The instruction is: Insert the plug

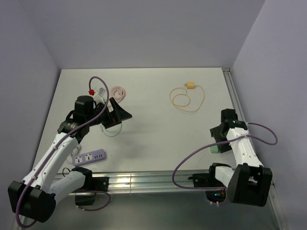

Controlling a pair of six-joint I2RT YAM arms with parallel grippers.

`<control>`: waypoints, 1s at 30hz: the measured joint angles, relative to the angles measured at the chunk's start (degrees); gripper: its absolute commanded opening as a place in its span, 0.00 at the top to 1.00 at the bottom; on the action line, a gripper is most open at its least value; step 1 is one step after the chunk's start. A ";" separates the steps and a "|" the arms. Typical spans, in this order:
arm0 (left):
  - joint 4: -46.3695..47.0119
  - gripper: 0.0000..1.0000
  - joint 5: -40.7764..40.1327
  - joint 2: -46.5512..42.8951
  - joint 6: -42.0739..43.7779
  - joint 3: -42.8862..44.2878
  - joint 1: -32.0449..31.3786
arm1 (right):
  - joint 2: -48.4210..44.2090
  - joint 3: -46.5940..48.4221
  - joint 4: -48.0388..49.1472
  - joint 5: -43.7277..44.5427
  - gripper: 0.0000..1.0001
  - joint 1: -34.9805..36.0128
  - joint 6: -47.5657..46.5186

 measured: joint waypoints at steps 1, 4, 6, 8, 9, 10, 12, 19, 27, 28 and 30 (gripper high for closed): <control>-0.04 0.03 0.04 0.15 0.00 0.00 0.00 | 0.39 -0.02 0.11 0.00 0.16 0.00 0.15; -0.11 0.03 0.02 0.26 -0.02 0.04 0.00 | 2.03 -0.48 1.09 -0.02 0.18 0.00 0.42; -0.24 0.03 0.02 0.26 -0.02 0.24 0.00 | 2.89 -1.03 1.57 -0.04 0.19 0.00 0.68; -0.22 0.03 0.02 0.26 -0.07 0.46 0.00 | 3.34 -1.84 2.14 -0.02 0.24 0.00 1.03; -0.22 0.03 0.02 0.26 -0.09 0.52 0.00 | 3.48 -2.19 2.38 -0.02 0.26 0.00 1.20; -0.20 0.03 0.02 0.26 -0.11 0.52 0.00 | 3.63 -2.43 2.54 -0.02 0.28 0.00 1.36; -0.24 0.04 0.02 0.26 -0.15 0.52 0.00 | 4.09 -2.67 3.04 -0.02 0.31 0.00 1.49; -0.94 0.01 0.02 0.68 -0.07 0.92 0.00 | 7.56 -3.63 5.79 -0.26 0.47 0.00 1.55; -4.09 0.01 -1.33 2.99 1.60 3.50 0.00 | 8.09 -4.24 8.50 -1.62 1.00 -0.11 0.17; -4.59 0.01 -1.99 3.32 1.92 3.85 0.00 | 7.65 -4.48 9.11 -2.08 1.00 -0.11 -0.15; -5.86 0.03 -3.13 4.09 2.43 4.57 -0.02 | 6.12 -5.42 10.73 -3.23 1.00 -0.11 -0.79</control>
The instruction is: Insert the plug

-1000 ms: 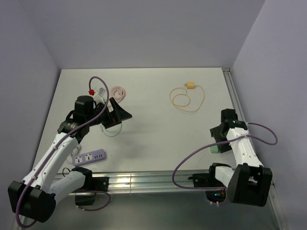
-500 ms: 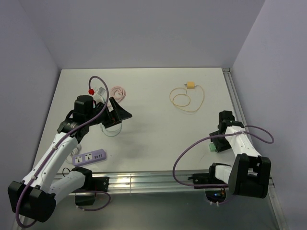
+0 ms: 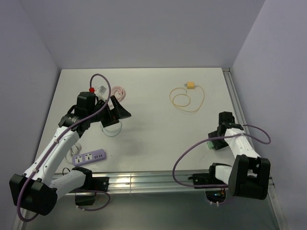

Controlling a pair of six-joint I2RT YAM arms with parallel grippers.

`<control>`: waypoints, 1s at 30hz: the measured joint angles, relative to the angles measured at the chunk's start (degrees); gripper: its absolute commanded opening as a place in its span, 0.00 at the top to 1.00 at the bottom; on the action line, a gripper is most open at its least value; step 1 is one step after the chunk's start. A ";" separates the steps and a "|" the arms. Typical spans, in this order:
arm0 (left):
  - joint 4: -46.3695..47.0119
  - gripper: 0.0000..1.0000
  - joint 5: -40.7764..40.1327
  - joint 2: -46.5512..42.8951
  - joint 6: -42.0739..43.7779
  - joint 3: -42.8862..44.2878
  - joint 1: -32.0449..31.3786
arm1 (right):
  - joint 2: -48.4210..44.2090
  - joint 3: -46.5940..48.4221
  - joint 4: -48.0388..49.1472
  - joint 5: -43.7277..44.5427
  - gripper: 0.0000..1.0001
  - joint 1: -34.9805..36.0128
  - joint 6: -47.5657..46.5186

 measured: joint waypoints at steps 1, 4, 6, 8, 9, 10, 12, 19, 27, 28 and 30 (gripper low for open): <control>-0.70 0.04 -0.76 0.39 0.20 0.39 0.00 | -0.96 -0.59 0.90 -0.74 1.00 0.02 -0.33; -2.69 0.01 -3.74 1.64 0.92 1.64 -0.07 | -4.55 -2.89 4.00 -4.02 1.00 0.55 -1.20; -3.26 0.01 -5.35 2.08 1.11 1.86 -0.09 | -5.86 -3.58 5.62 -6.10 1.00 1.57 -1.95; -3.82 0.00 -6.97 2.32 1.14 1.88 -0.09 | -6.23 -3.48 7.52 -7.41 1.00 3.82 -2.56; -4.09 0.00 -7.63 2.38 1.14 1.88 -0.09 | -6.16 -3.10 8.39 -7.98 1.00 5.42 -2.75; -4.39 0.01 -8.24 2.45 1.11 1.88 -0.09 | -5.97 -2.38 8.96 -8.22 1.00 6.91 -2.91; -4.66 0.00 -9.46 2.49 1.09 1.88 -0.09 | -5.07 0.20 10.14 -7.89 1.00 12.02 -3.19; -0.55 0.19 -12.39 -1.33 0.35 -0.42 -0.24 | -2.25 9.40 20.44 -9.70 1.00 27.50 -0.79; 18.21 0.16 -13.60 -18.99 -4.92 -15.56 -2.49 | -2.16 9.51 30.27 -13.03 1.00 37.38 7.74; 20.63 0.17 -14.08 -20.11 -5.64 -16.85 -2.97 | -2.16 9.51 31.23 -13.00 1.00 38.82 8.79; 23.98 0.17 -14.75 -20.68 -6.84 -18.38 -3.67 | -2.16 9.51 32.92 -13.14 1.00 41.07 10.75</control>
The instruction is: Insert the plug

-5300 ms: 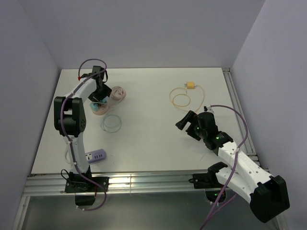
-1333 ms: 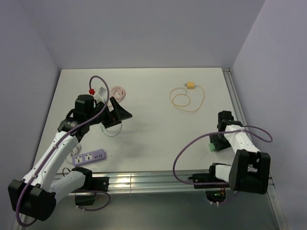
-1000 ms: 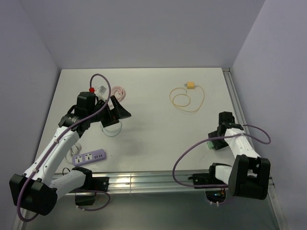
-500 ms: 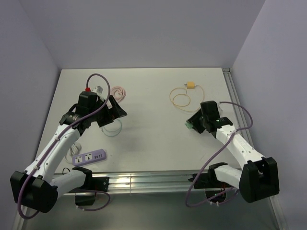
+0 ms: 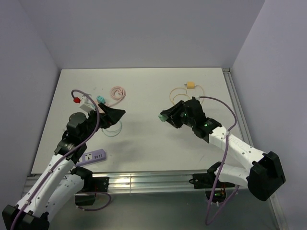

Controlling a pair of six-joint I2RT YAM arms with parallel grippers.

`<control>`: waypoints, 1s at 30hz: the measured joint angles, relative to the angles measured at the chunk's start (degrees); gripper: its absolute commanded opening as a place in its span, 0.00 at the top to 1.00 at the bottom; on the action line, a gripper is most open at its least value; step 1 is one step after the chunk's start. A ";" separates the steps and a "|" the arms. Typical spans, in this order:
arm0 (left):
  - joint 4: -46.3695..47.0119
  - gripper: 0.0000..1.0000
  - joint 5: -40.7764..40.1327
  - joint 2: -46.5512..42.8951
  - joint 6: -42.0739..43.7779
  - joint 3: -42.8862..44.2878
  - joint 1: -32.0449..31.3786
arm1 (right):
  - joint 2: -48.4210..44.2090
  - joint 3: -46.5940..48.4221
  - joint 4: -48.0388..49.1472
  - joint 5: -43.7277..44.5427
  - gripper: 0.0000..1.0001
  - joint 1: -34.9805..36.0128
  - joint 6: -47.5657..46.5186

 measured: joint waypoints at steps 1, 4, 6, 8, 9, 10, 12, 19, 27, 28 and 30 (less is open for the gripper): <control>1.64 0.18 -0.50 0.26 -0.33 -0.46 -0.61 | 0.00 0.00 0.79 -0.07 1.00 1.11 1.29; 5.35 0.21 -2.62 3.39 -0.85 -0.50 -3.72 | 0.57 0.00 3.32 -0.31 1.00 3.45 5.51; 5.66 0.21 -5.46 6.58 -0.57 0.22 -6.97 | 1.49 0.02 4.39 -0.39 1.00 4.48 8.17; 4.17 0.20 -8.66 10.16 0.31 2.14 -10.84 | 2.84 0.07 5.25 -0.37 1.00 5.57 11.50; 3.23 0.19 -10.01 11.80 0.85 3.54 -12.61 | 3.56 0.26 5.38 -0.37 1.00 6.12 12.96; 2.86 0.18 -10.69 12.90 1.51 4.61 -13.84 | 4.15 0.52 5.42 -0.39 1.00 6.69 14.19; 2.45 0.18 -11.85 14.03 2.95 6.71 -15.50 | 5.25 1.42 5.42 -0.39 1.00 7.85 16.44; 6.29 0.27 -13.51 12.28 5.95 7.50 -17.73 | 6.45 4.46 6.45 0.83 1.00 11.98 22.82; 12.72 0.37 -12.72 11.72 8.72 3.45 -19.30 | 6.45 5.27 6.75 4.20 1.00 15.98 27.67; 12.92 0.37 -12.59 11.72 9.14 3.28 -19.50 | 6.45 5.27 6.73 4.63 1.00 16.28 27.98; 13.40 0.37 -12.55 11.72 9.77 3.23 -19.89 | 6.45 5.44 6.64 5.60 1.00 16.87 28.63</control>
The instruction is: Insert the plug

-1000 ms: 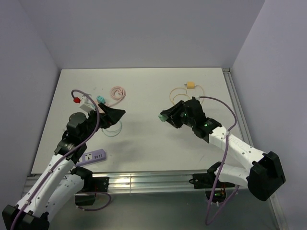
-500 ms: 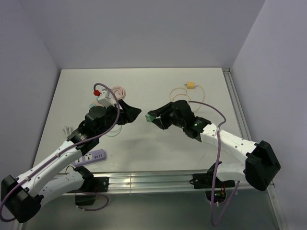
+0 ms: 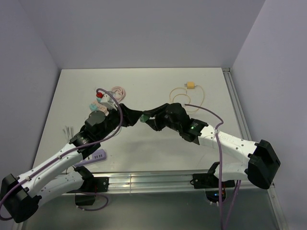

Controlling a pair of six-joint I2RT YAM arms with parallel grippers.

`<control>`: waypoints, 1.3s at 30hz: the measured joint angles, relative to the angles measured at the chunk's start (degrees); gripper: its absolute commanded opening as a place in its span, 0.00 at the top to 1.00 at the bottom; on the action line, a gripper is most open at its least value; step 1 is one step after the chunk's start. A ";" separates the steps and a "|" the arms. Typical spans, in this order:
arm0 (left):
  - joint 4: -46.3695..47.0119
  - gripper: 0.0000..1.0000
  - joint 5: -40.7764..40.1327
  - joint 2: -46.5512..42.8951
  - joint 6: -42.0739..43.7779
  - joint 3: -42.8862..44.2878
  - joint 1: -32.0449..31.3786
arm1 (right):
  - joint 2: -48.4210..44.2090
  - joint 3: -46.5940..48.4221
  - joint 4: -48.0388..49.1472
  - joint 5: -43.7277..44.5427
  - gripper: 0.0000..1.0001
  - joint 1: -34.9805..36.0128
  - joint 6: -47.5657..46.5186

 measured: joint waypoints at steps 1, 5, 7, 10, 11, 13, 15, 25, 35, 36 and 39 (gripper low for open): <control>0.55 0.37 0.13 0.00 0.31 0.00 -0.13 | 0.00 0.24 -0.13 0.48 1.00 0.24 0.20; 1.99 0.38 1.31 0.15 1.03 -0.02 -0.26 | 0.00 1.44 -0.17 1.86 1.00 0.79 0.63; 2.14 0.39 1.77 0.33 1.07 -0.02 -0.39 | -0.02 1.77 -0.07 2.54 1.00 0.92 0.81; 2.12 0.42 2.64 0.70 1.22 -0.07 -0.50 | -0.11 1.79 -0.15 3.21 1.00 0.96 1.03; 2.10 0.44 2.95 0.83 1.25 -0.11 -0.52 | -0.11 1.79 -0.15 3.50 1.00 0.98 1.14; 2.12 0.46 3.02 0.98 1.27 -0.31 -0.55 | -0.13 1.79 -0.17 3.72 1.00 1.03 1.36; 2.03 0.47 3.02 1.01 1.42 -0.68 -0.57 | -0.13 1.79 -0.17 3.82 1.00 1.27 1.60; 1.97 0.53 2.99 3.30 2.73 -0.74 -0.63 | -0.13 3.65 -0.52 4.33 1.00 2.62 1.79; 2.01 0.60 2.97 4.00 2.73 -0.68 -1.05 | -0.11 3.78 -1.38 4.92 1.00 2.86 1.81; 2.01 0.60 2.97 4.00 2.71 -0.68 -1.05 | -0.11 3.78 -1.40 4.94 1.00 2.89 1.81; 2.05 0.57 2.97 4.00 2.67 -0.68 -1.05 | -0.11 3.78 -1.38 5.05 1.00 2.95 1.86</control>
